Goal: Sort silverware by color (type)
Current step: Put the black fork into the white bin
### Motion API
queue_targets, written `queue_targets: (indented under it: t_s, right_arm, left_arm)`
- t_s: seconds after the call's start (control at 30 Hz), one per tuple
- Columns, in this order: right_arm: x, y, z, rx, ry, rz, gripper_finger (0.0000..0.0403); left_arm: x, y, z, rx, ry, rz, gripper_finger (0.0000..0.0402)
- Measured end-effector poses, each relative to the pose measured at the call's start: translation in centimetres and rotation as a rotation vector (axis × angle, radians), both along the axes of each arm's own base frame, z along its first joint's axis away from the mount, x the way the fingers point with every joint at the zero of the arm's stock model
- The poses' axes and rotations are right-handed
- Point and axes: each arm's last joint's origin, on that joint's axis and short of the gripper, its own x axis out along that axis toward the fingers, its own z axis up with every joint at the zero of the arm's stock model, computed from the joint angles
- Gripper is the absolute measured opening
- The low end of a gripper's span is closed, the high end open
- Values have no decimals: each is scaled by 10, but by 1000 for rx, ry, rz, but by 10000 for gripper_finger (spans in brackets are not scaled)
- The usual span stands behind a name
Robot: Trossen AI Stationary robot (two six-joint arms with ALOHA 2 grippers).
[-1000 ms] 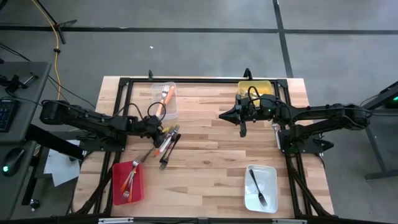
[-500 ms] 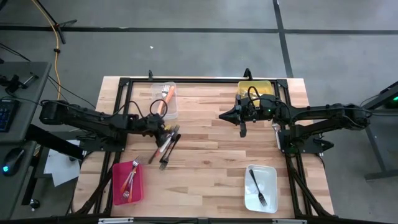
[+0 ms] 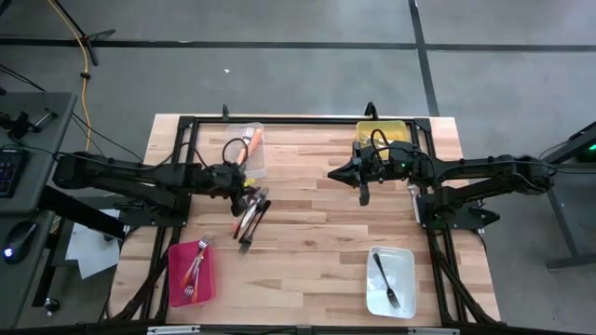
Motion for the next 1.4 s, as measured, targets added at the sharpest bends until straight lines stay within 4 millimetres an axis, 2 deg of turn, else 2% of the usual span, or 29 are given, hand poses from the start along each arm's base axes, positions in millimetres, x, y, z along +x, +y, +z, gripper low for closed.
queue_targets:
  t_s: [0.23, 0.53, 0.87, 1.1, 1.4]
  right_arm:
    - [0, 0, -1, 1, 8, 0, 0]
    - [0, 0, -1, 19, 16, 0, 0]
    - [3, 8, -4, 142, 47, 35, 0]
    - [31, 13, -8, 148, 100, 60, 0]
    - [71, 8, -7, 161, 129, 117, 0]
  left_arm:
    - [-5, 0, 26, 26, -102, 1, 0]
    - [-3, 0, 34, 29, -146, 6, 0]
    - [9, 1, 55, 50, -387, 1, 0]
    - [17, 1, 66, 65, -535, -1, 0]
    - [34, 2, 73, 99, -685, -8, 0]
